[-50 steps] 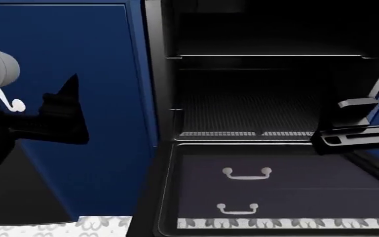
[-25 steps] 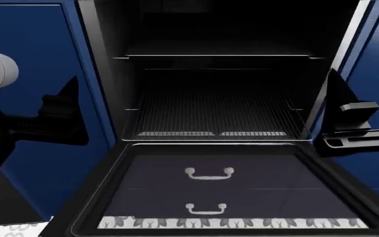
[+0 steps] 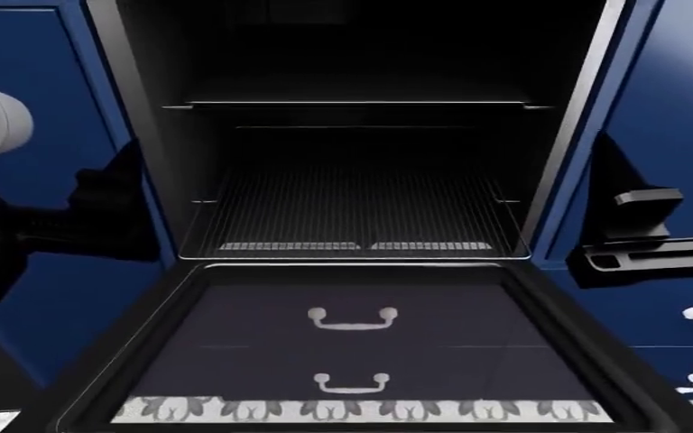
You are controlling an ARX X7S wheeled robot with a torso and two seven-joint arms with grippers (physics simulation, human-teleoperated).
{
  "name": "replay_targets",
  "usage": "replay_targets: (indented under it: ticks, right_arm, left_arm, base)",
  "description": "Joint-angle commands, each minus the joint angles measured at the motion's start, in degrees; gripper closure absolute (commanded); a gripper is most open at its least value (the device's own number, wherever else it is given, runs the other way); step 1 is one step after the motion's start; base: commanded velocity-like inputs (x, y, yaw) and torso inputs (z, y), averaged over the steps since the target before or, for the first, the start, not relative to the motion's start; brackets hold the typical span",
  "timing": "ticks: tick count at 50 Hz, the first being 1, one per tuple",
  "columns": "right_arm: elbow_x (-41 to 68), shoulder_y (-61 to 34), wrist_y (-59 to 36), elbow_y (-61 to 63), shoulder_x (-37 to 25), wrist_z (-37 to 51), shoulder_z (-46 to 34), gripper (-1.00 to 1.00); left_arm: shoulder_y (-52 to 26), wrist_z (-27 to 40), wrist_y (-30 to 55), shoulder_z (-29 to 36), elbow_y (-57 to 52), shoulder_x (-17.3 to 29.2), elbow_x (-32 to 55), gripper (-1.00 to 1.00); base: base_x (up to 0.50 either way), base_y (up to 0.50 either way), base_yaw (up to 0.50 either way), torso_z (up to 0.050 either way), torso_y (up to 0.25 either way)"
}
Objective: Fully slide the bottom oven rack out.
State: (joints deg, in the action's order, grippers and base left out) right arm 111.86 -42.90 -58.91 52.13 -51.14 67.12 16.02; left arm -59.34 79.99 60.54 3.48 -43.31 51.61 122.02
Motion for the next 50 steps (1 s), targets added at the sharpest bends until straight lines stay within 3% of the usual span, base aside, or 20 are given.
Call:
replay_targets:
  ticks: [1,35,50]
  right_arm:
    - [0.8,-1.5,0.5,-0.2,-0.2,0.6,-1.9,-1.00]
    - [1.1,1.2,1.1,0.3,-0.6,0.0,0.5,-1.00]
    - [18.0,-7.3,9.6,-3.4,-8.1,8.9,-9.6,-1.00]
  left_arm:
    - [0.5,-0.5,-0.6,-0.3,0.3,0.7,-0.4,-1.00]
    - [0.1,-0.9,-1.4,2.9,0.7,0.1,-1.3,-1.00]
    - [-2.5,1.1,-4.6,7.0,4.9,4.1,9.6,-1.00]
  base:
    - [0.34,0.00,0.00,0.050,0.027]
    - [0.31,0.00,0.00,0.048,0.027]
    - [0.00,0.00,0.00,0.000,0.000]
